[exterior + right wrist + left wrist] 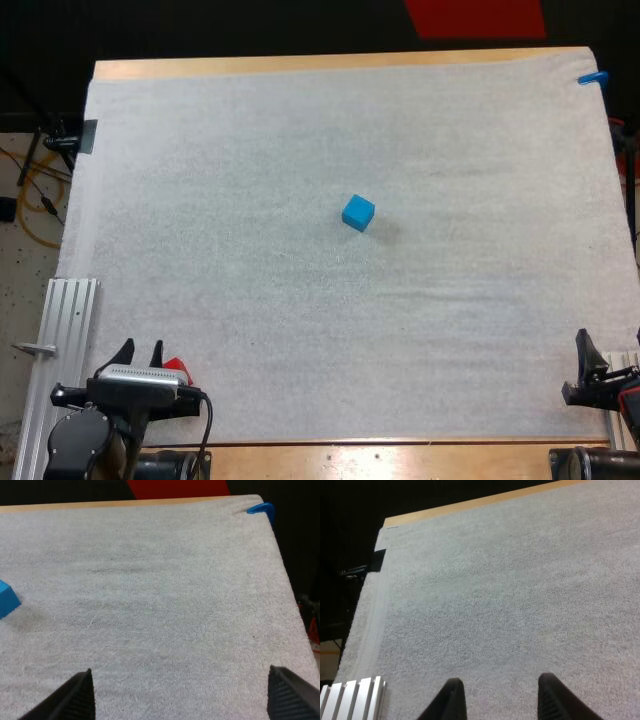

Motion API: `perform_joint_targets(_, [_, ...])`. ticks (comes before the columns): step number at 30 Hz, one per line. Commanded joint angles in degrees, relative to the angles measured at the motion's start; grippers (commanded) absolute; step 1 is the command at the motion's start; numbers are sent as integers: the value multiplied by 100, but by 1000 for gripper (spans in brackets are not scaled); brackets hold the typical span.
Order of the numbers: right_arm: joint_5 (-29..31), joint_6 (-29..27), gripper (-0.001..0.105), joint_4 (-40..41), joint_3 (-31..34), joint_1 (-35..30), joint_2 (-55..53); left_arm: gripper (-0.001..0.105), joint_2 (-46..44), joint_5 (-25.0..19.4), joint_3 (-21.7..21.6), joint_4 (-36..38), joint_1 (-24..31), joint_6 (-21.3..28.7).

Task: Stack red cube on blue cube

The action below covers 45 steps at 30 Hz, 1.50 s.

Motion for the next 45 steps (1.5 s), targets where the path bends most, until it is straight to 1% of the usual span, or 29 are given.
perform_joint_targets(1, [-31,12,69,-54,-24,9,-243,35,-792,-5,-26,-71,13,-80])
perform_joint_targets(11, [-47,65,69,-54,-47,9,-175,35,-778,-5,-26,-87,13,-80])
perform_joint_targets(14, [-52,113,69,-54,-186,9,11,35,-624,-5,-179,-21,13,-38])
perform_joint_targets(16, [-105,112,69,-54,-405,9,239,35,-399,6,-439,108,13,-4])
perform_joint_targets(17, [-122,112,69,-54,-466,26,304,35,-326,6,-491,125,13,15])
perform_joint_targets(21, [-194,75,69,-32,-889,290,811,35,178,41,-1045,213,-27,92])
perform_joint_targets(24, [-278,-62,69,-5,-1258,556,1231,35,546,100,-1494,399,-220,360])
perform_joint_targets(25, [-313,-68,69,9,-1413,662,1422,35,708,100,-1698,547,-331,408])
perform_joint_targets(26, [-324,-65,69,12,-1488,711,1521,35,789,100,-1797,626,-369,425])
perform_joint_targets(28, [-487,-65,69,10,-1755,892,1858,35,1075,100,-2136,932,-566,567])
perform_joint_targets(31, [-684,-65,69,10,-2071,1096,2271,35,1323,100,-2511,1203,-749,631])
perform_joint_targets(35, [-841,-133,69,258,-2510,1357,2645,35,1515,100,-2825,1451,-836,656])
perform_joint_targets(39, [-1199,-235,69,847,-2974,1663,2915,35,1607,316,-3144,1835,-837,655])
perform_joint_targets(41, [-1214,-334,69,1041,-3110,1780,2972,35,1606,317,-3195,1907,-837,655])
perform_joint_targets(45, [-1325,-405,69,1003,-3151,2049,2973,35,1606,176,-3207,2081,-837,655])
